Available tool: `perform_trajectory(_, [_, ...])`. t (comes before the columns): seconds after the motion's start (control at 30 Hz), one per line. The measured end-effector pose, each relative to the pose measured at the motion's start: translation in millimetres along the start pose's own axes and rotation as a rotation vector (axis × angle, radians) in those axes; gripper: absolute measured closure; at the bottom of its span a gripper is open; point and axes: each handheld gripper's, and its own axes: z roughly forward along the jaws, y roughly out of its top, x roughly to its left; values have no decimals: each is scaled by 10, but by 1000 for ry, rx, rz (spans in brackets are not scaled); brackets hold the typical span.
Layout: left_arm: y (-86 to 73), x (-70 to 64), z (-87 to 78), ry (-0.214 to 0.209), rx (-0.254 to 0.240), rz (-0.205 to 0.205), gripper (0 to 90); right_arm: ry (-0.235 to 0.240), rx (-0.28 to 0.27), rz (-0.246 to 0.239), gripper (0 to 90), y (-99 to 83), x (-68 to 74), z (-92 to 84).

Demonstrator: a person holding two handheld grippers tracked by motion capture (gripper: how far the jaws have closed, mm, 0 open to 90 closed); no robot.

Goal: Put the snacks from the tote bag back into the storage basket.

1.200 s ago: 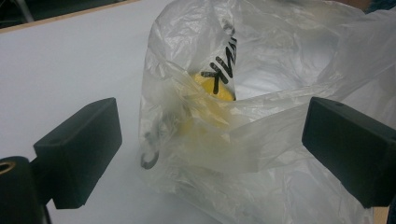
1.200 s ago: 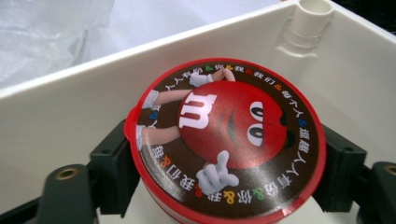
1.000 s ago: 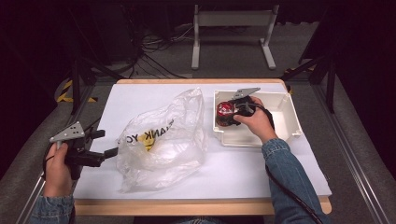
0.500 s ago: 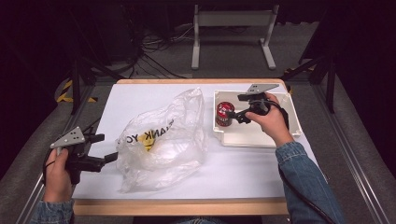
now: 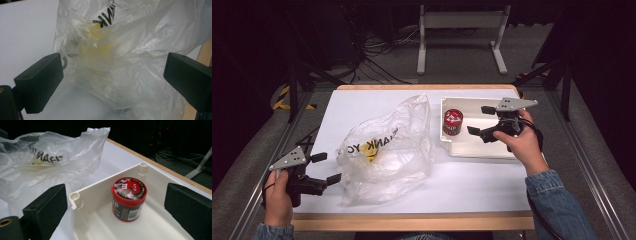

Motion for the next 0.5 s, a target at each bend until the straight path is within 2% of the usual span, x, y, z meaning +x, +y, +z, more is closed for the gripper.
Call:
perform_trajectory(0.1, [-35, 8, 1, 2, -9, -27, 35, 16, -10, 25, 47, -58, 77, -126])
perform_trajectory(0.2, [-44, 18, -15, -7, -30, -54, 34, 1, -22, 18, 47, -133, 143, -233])
perform_trajectory(0.37, [-57, 41, 2, 0, -27, -51, 33, -23, -54, 48, 48, -265, 227, -404])
perform_trajectory(0.5, [-76, 49, 39, 6, -18, -60, 32, -57, -43, 64, 48, -357, 304, -489])
